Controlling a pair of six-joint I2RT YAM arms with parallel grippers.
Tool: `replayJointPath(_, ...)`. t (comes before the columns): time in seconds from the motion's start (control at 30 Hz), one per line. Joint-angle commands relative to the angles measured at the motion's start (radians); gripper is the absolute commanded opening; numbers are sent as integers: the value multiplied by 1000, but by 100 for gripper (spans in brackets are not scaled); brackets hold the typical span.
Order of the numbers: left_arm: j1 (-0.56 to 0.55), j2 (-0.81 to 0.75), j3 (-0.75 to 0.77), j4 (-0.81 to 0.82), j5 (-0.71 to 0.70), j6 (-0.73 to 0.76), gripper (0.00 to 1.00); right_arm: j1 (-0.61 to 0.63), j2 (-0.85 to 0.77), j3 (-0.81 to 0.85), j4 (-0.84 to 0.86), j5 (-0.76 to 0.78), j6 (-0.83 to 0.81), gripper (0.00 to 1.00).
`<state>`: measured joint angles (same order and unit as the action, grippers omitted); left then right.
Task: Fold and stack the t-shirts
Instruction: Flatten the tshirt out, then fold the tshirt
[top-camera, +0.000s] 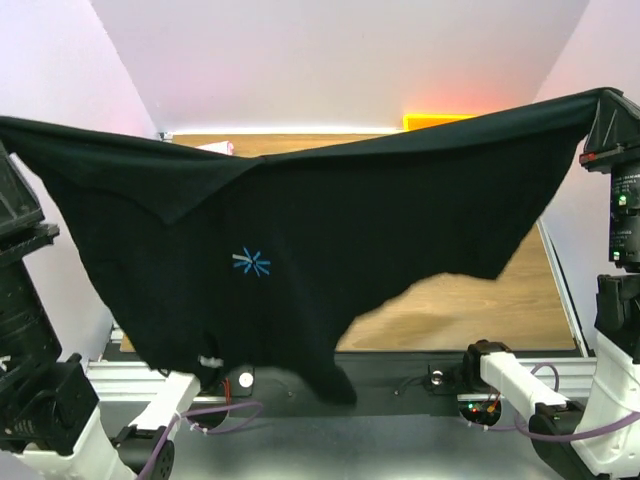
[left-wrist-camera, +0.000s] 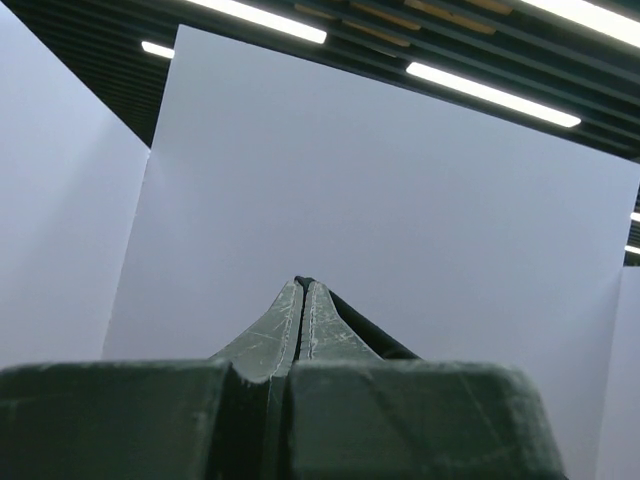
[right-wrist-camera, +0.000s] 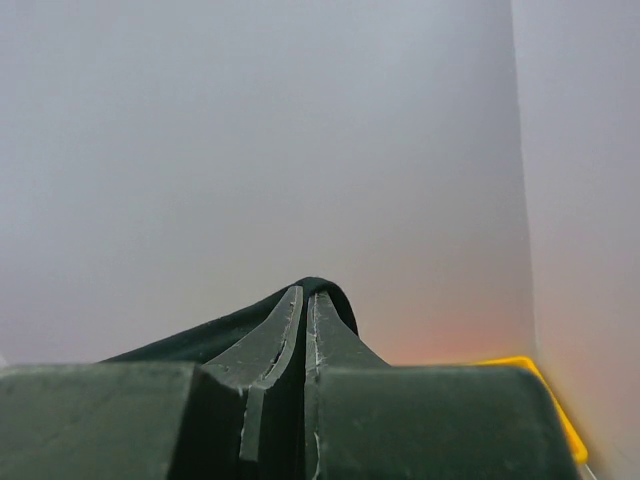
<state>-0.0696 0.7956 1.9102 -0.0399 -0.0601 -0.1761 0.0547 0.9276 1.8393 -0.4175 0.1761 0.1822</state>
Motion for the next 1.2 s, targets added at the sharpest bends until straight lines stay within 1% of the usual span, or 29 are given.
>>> replayJointPath(0.0,10,103,-3,2,-6,46,0,2,28,-53,49,5,-43,1)
replayJointPath(0.2,10,221,-250,12,3,53,0,2,86,-175,48,-41,-26,1)
replayJointPath(0.23,10,235,-332,24,-1,53,0,4,112,-220,46,-38,-26,1)
replayJointPath(0.3,11,293,-404,35,-12,38,0,0,146,-261,45,-21,-30,1)
replayJointPath(0.33,10,313,-433,58,-9,30,0,0,183,-315,46,-14,-33,1)
replayJointPath(0.4,10,379,-511,70,-12,12,0,0,229,-363,46,19,-36,1)
replayJointPath(0.43,8,401,-561,92,-15,-11,0,0,279,-386,46,29,-35,1)
replayJointPath(0.5,10,470,-600,110,-18,-29,0,2,328,-455,51,52,-21,1)
replayJointPath(0.57,10,549,-629,132,-27,-36,0,-1,411,-506,66,60,-7,1)
replayJointPath(0.63,10,605,-629,135,-32,-31,0,0,463,-526,100,59,-1,1)
replayJointPath(0.67,10,660,-617,132,-30,-17,0,-1,523,-532,120,53,3,1)
replayJointPath(0.77,10,738,-594,135,-24,-13,0,-4,603,-532,158,46,7,1)
replayJointPath(0.8,10,757,-590,138,-20,-17,0,-3,653,-529,175,43,7,1)
replayJointPath(0.87,10,801,-568,137,-4,-29,0,-7,700,-500,184,34,3,1)
replayJointPath(1.03,10,861,-528,95,39,-78,0,-13,818,-448,186,-7,-29,1)
replayJointPath(1.17,8,814,-583,72,55,-155,0,-27,832,-443,186,-9,-30,1)
